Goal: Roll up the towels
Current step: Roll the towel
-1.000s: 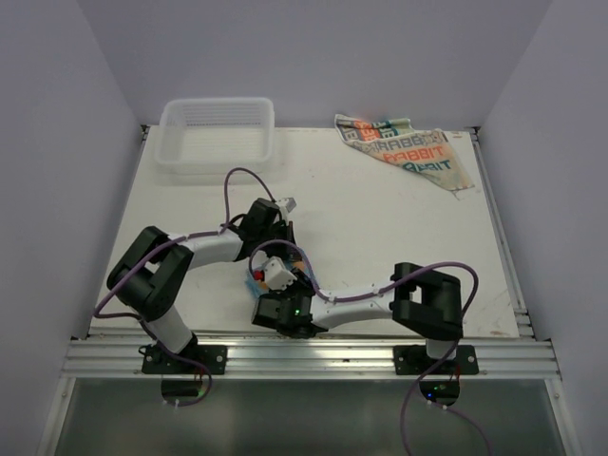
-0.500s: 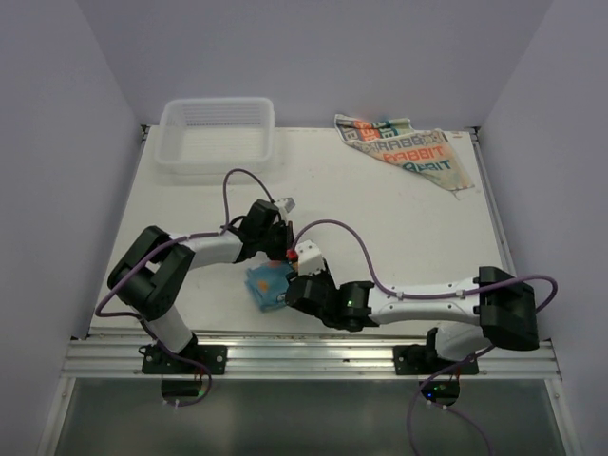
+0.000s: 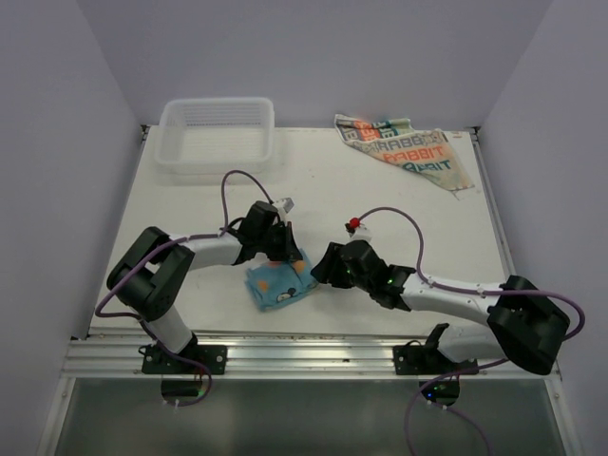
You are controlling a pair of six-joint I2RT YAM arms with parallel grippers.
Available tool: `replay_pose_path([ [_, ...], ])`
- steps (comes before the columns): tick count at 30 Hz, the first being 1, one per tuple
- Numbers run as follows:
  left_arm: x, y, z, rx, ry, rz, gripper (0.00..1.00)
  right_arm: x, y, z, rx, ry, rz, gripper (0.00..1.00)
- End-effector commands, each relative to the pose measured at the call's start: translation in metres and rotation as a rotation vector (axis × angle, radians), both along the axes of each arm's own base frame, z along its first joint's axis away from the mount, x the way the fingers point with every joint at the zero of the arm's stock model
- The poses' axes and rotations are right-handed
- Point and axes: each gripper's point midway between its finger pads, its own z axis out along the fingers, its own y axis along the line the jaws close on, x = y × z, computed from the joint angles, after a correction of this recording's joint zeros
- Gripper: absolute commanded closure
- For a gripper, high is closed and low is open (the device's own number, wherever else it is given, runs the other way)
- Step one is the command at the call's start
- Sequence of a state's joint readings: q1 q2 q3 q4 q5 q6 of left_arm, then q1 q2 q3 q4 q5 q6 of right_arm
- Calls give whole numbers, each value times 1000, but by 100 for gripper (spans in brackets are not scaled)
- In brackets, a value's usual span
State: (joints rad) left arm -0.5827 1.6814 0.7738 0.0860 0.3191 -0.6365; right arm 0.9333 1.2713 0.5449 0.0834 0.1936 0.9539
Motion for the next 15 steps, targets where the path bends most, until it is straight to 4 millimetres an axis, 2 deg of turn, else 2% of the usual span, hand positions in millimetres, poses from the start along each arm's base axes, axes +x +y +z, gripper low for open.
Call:
replay_pose_path([
  [1,-10,31,-34,143,54,56,100,1,27,16,215,68,20,50],
  [9,-14,34,-34,141,54,68,100,0,25,-10,238,145,-30,52],
  [15,-13,33,-35,135,55,75,100,-4,21,-32,191,187,-29,53],
])
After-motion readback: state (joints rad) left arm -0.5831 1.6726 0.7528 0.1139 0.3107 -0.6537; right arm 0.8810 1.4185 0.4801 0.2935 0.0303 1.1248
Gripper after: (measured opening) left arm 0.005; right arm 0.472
